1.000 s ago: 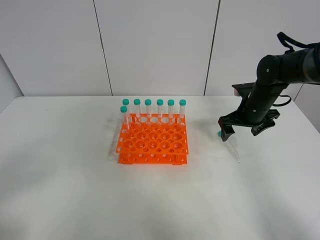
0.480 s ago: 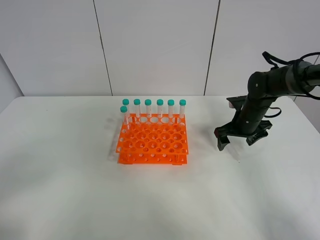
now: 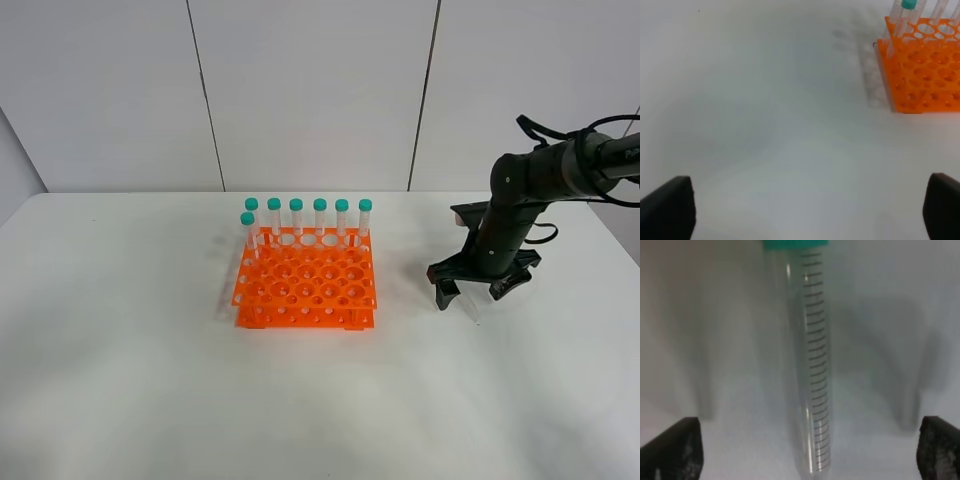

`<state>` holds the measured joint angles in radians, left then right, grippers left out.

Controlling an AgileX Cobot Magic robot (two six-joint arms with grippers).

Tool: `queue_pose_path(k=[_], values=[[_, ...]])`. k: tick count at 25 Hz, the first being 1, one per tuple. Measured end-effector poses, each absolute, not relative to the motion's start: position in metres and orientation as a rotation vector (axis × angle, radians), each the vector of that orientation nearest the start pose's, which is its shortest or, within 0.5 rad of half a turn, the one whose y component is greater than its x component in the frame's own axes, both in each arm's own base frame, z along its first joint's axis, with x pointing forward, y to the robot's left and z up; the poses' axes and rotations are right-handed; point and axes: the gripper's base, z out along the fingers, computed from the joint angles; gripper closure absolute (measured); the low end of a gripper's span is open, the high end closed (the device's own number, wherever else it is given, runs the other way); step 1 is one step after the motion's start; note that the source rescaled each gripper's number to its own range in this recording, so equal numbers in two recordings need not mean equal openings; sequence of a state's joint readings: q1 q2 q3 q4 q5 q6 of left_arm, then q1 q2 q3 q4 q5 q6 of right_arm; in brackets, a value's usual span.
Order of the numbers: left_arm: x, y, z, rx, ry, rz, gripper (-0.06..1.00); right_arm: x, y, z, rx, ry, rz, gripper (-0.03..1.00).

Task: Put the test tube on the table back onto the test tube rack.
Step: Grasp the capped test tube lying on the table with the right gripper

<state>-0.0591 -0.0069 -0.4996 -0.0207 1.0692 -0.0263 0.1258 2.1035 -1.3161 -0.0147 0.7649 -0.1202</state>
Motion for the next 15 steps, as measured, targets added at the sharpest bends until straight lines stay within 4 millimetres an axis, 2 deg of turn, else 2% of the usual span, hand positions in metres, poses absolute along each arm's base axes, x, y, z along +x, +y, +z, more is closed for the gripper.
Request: queue_pose_path(k=[3, 5, 7, 12, 15], values=[[-0.0063, -0.0013, 0.2765, 0.035, 2.047, -0.078, -0.06, 0.3891, 0.0482, 0.109, -0.394, 3.016, -0.017, 0.07], [-0.0063, -0.0013, 0.2765, 0.035, 2.047, -0.078, -0.06, 0.3891, 0.0482, 0.1082, -0.394, 3.018, -0.017, 0.12], [-0.0063, -0.0013, 0.2765, 0.035, 2.047, -0.078, -0.06, 0.3891, 0.0482, 0.1082, -0.394, 3.018, -0.017, 0.2], [-0.0063, -0.0013, 0.2765, 0.035, 2.047, -0.078, -0.06, 0.3885, 0.0481, 0.1082, -0.395, 3.024, -0.017, 0.49], [-0.0063, -0.0013, 0.2765, 0.035, 2.047, -0.078, -0.06, 0.3889, 0.0482, 0.1082, -0.395, 3.02, -0.017, 0.58]])
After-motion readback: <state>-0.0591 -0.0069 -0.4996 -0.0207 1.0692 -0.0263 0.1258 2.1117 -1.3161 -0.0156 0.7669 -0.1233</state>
